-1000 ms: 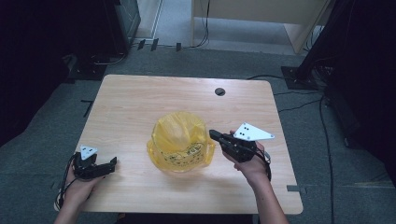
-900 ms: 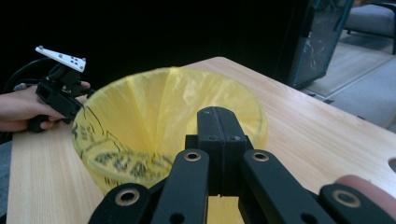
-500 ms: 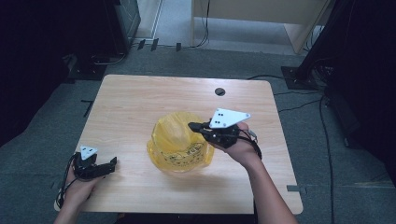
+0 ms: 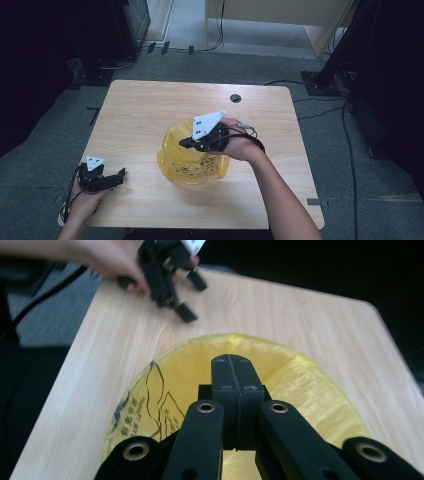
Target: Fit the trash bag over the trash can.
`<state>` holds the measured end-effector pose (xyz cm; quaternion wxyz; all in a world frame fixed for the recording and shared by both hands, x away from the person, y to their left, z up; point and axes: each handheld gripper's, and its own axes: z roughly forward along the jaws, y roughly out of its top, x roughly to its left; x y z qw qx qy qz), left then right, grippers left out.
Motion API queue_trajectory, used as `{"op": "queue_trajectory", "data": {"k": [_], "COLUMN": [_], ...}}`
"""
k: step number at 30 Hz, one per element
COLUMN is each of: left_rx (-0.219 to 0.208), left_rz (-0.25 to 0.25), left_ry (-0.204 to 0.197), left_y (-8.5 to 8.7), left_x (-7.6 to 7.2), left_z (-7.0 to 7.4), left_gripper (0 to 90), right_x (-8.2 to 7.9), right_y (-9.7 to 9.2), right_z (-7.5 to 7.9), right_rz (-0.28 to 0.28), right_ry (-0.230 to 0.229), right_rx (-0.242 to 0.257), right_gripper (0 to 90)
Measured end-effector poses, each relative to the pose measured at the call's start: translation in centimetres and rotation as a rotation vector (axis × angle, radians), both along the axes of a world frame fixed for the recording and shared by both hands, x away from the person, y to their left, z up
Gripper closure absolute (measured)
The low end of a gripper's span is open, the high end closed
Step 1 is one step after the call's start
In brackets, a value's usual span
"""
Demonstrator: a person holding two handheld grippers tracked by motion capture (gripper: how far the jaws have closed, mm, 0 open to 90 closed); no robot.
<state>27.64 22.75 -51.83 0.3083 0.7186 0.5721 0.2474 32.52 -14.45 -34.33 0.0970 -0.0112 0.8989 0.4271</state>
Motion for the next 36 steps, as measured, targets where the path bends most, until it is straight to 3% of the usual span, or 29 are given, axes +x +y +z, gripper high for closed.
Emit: {"op": "queue_trajectory", "data": {"k": [3,4,5,6,7,8,10,11,12,13,16,21,27,33,35,36], "left_rx": [0.001,0.002,0.002,0.000,0.000,0.000,0.001,0.001,0.000,0.000,0.000,0.000,0.000,0.000,0.000,0.000], "left_rz": [0.001,0.000,0.000,0.000,0.000,0.000,0.001,0.001,0.000,0.000,-0.001,-0.001,-0.001,-0.001,-0.001,-0.001], "left_ry": [0.002,0.001,0.001,0.001,0.001,0.001,0.001,0.001,0.000,0.000,0.001,0.001,0.001,0.001,0.001,0.000], "left_y": [0.0,-0.1,-0.1,-0.1,-0.1,-0.1,-0.2,-0.2,-0.2,-0.2,-0.2,-0.2,-0.2,-0.2,-0.2,-0.2], "left_x": [0.0,0.0,0.0,0.1,0.1,0.1,0.2,0.2,0.2,0.2,0.2,0.2,0.2,0.2,0.2,0.2], "left_z": [0.0,0.0,0.0,0.0,0.0,0.0,0.0,0.0,0.0,0.0,0.0,0.0,0.0,0.0,0.0,0.0], "left_gripper": [8.0,8.0,8.0,8.0,8.0,8.0,8.0,8.0,8.0,8.0,8.0,8.0,8.0,8.1,8.1,8.1], "right_x": [0.4,0.6,0.6,0.8,0.8,0.8,0.9,0.9,1.0,1.0,1.3,1.3,1.8,1.9,2.0,2.3], "right_y": [0.4,0.9,0.9,1.6,1.6,2.3,3.1,3.1,3.8,3.8,5.2,7.1,8.1,9.0,9.3,9.5], "right_z": [-0.1,-0.2,-0.2,-0.2,-0.2,-0.3,-0.5,-0.5,-0.8,-0.8,-1.6,-2.7,-4.5,-6.1,-6.7,-7.4], "right_rz": [0.037,0.082,0.082,0.112,0.112,0.147,0.187,0.187,0.215,0.215,0.276,0.326,0.344,0.374,0.382,0.383], "right_ry": [-0.006,-0.012,-0.012,-0.034,-0.034,-0.057,-0.078,-0.078,-0.086,-0.086,-0.084,-0.060,-0.030,-0.054,-0.047,-0.013], "right_rx": [-0.044,-0.079,-0.079,-0.129,-0.129,-0.194,-0.253,-0.253,-0.306,-0.306,-0.382,-0.430,-0.494,-0.563,-0.583,-0.596], "right_gripper": [90.0,90.0,90.0,90.0,90.0,90.0,90.0,90.0,90.0,90.0,90.0,90.0,90.0,90.0,90.0,90.0]}}
